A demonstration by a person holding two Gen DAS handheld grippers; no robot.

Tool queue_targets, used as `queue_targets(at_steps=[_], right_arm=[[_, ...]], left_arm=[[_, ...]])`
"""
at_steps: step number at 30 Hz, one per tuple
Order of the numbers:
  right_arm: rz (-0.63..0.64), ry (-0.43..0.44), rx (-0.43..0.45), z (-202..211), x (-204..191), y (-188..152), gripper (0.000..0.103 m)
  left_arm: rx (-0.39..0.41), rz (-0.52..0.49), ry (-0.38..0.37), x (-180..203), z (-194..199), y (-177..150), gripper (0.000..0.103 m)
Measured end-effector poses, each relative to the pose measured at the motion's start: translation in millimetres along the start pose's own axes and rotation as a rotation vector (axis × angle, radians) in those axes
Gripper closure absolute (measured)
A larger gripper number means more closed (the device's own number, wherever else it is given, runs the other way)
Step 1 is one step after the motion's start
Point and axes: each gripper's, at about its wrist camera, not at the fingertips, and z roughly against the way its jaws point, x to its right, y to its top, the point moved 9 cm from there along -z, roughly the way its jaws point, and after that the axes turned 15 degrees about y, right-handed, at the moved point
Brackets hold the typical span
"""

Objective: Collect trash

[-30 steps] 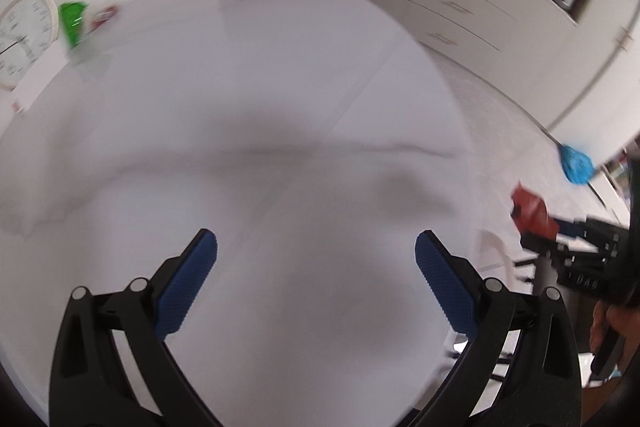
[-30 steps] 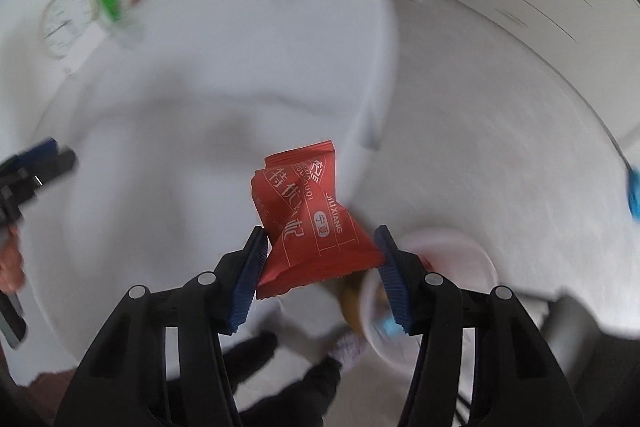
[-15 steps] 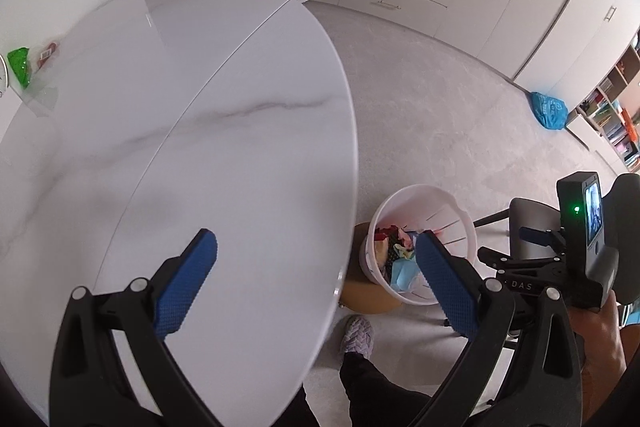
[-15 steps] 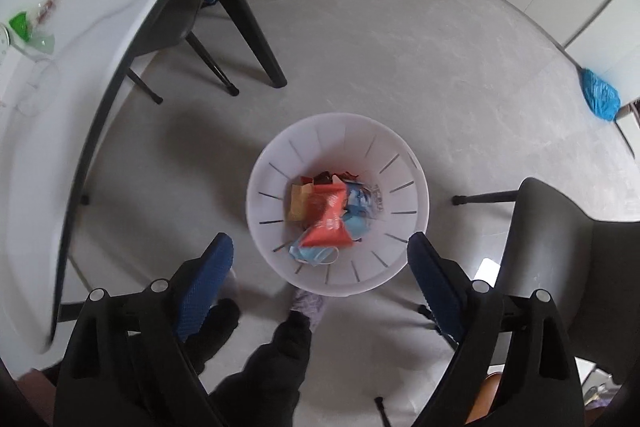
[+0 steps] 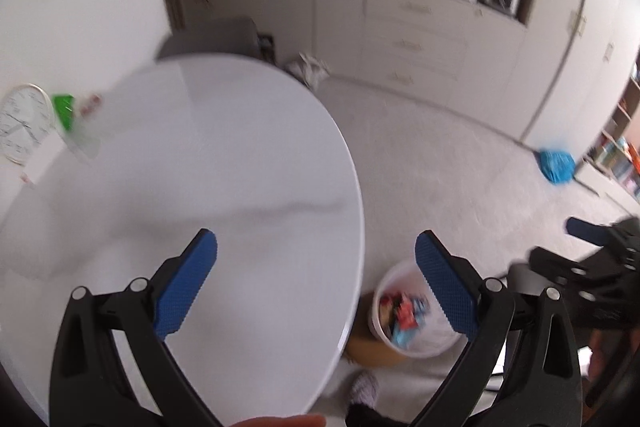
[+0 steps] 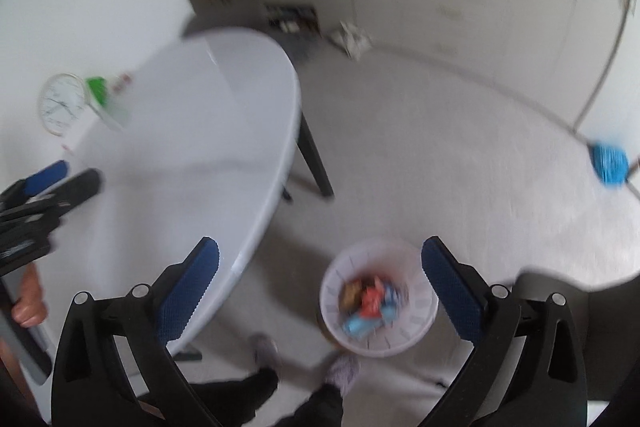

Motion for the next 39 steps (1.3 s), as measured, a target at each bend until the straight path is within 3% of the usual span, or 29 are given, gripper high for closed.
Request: queue_targets(at_steps=[6, 12, 39], right_arm=[[0.162, 0.065, 0.21, 77, -72, 72, 0.002], [0.282, 0.123, 0.308, 105, -122, 100, 0.002], [0.295, 0.112, 0.278, 95, -135, 90, 0.002]], left_arm=[[0.167, 0.089, 0.074, -46, 58, 59, 0.008], [0.217, 0.147, 0.146, -75, 84, 78, 0.008], [0.178, 0.16, 0.134, -81, 84, 63, 0.008]])
